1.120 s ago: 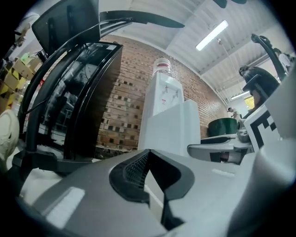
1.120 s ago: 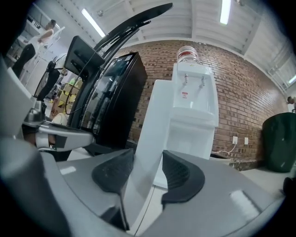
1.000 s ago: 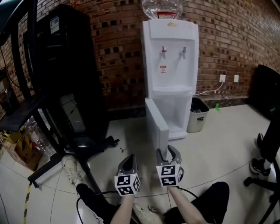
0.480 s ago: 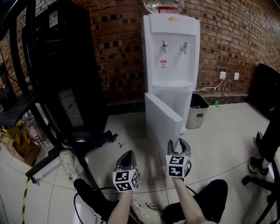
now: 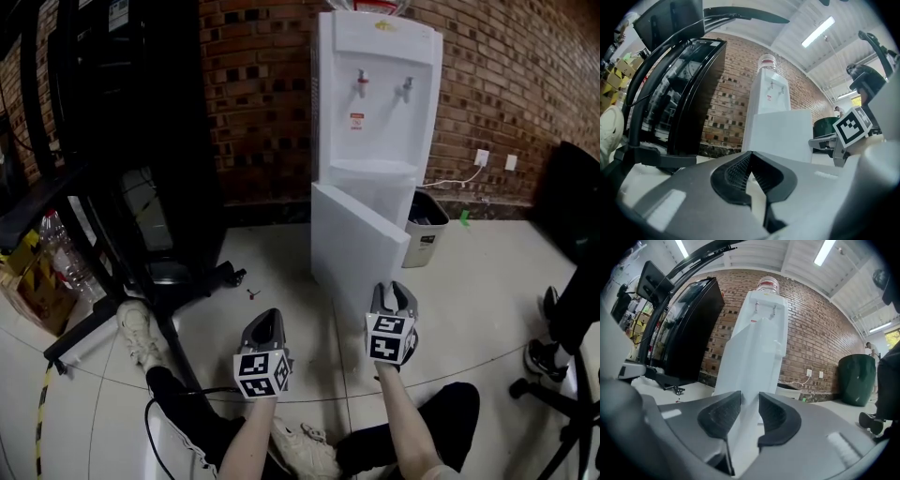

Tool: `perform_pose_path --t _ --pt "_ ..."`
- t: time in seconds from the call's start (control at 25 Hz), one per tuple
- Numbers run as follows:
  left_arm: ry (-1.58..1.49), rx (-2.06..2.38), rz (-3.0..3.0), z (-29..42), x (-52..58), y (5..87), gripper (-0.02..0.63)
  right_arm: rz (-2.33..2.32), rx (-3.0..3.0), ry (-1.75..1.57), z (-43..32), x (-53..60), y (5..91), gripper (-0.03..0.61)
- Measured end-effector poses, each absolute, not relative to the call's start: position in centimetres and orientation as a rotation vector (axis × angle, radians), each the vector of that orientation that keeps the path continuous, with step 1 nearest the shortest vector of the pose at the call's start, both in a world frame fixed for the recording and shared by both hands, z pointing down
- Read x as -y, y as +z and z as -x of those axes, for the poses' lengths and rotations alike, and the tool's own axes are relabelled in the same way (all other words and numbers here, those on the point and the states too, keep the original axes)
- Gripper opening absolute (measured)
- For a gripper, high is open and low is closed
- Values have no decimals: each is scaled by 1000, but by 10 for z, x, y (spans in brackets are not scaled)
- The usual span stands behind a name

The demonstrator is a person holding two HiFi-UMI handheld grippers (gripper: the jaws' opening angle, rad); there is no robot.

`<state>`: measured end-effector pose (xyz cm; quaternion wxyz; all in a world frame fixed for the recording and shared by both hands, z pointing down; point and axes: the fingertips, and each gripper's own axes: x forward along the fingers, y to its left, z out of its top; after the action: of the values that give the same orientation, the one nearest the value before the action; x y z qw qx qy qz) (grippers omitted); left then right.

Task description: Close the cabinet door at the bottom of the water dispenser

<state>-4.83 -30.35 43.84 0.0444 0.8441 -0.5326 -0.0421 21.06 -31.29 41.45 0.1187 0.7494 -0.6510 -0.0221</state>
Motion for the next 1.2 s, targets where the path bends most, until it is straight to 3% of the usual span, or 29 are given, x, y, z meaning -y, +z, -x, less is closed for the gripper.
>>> perform_pose_path --t 1.2 --pt "-117 1699 -2580 53 346 448 12 -2138 1878 -84 -322 398 417 83"
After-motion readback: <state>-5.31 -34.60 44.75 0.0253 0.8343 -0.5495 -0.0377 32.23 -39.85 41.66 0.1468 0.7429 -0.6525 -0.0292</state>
